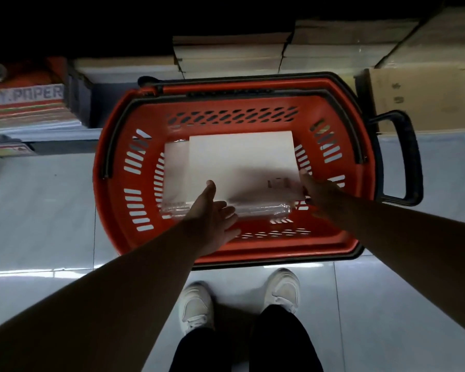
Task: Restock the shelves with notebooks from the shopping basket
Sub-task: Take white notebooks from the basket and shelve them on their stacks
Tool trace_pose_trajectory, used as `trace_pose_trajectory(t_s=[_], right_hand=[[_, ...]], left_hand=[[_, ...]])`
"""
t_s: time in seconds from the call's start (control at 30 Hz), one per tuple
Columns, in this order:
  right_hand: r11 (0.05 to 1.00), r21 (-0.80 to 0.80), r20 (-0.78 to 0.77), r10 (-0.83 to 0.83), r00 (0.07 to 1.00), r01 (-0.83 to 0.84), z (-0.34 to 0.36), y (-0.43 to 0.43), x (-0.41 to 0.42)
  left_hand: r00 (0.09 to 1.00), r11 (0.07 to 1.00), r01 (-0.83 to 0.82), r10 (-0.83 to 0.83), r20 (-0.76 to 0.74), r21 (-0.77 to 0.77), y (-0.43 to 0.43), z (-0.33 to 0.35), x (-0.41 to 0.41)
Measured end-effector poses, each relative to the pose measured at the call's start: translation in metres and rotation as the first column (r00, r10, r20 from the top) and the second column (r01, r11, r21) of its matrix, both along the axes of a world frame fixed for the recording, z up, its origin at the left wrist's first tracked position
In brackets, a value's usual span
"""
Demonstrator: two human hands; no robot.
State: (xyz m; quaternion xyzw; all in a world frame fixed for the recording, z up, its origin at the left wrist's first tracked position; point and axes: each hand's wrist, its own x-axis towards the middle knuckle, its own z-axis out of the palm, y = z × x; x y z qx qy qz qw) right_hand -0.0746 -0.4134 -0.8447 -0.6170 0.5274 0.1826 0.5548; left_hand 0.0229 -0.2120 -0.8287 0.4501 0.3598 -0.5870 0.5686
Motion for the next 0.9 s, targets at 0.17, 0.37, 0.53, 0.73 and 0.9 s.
trace_pose_trajectory(t_s=[0.17,0.37,0.53,0.73,0.9], right_hand=[[1.0,-0.028,0.005,0.008,1.0,-0.008,-0.014,-0.004,-0.004],[0.998,0.06,-0.052,0.007,0.999,-0.003,-0.017,-0.011,0.003],[0.983,0.156,-0.028,-0.09,0.996,0.093,-0.017,-0.013,0.006],[0.987,0.063,0.029,-0.151,0.988,0.149,-0.015,-0.015,0.016],[0.975,0.071,0.01,-0.214,0.977,0.213,-0.007,-0.011,0.027]], left_hand=[[0.997,0.997,-0.078,0.078,0.03,0.027,-0.004,-0.011,0.004],[0.984,0.983,-0.178,0.178,0.007,0.051,-0.011,-0.013,0.002],[0.982,0.978,-0.189,0.188,0.019,0.093,-0.009,-0.02,-0.001],[0.983,0.982,-0.182,0.181,0.022,0.051,-0.014,-0.024,-0.002],[0.97,0.974,-0.219,0.212,0.116,0.053,-0.024,-0.025,0.0]])
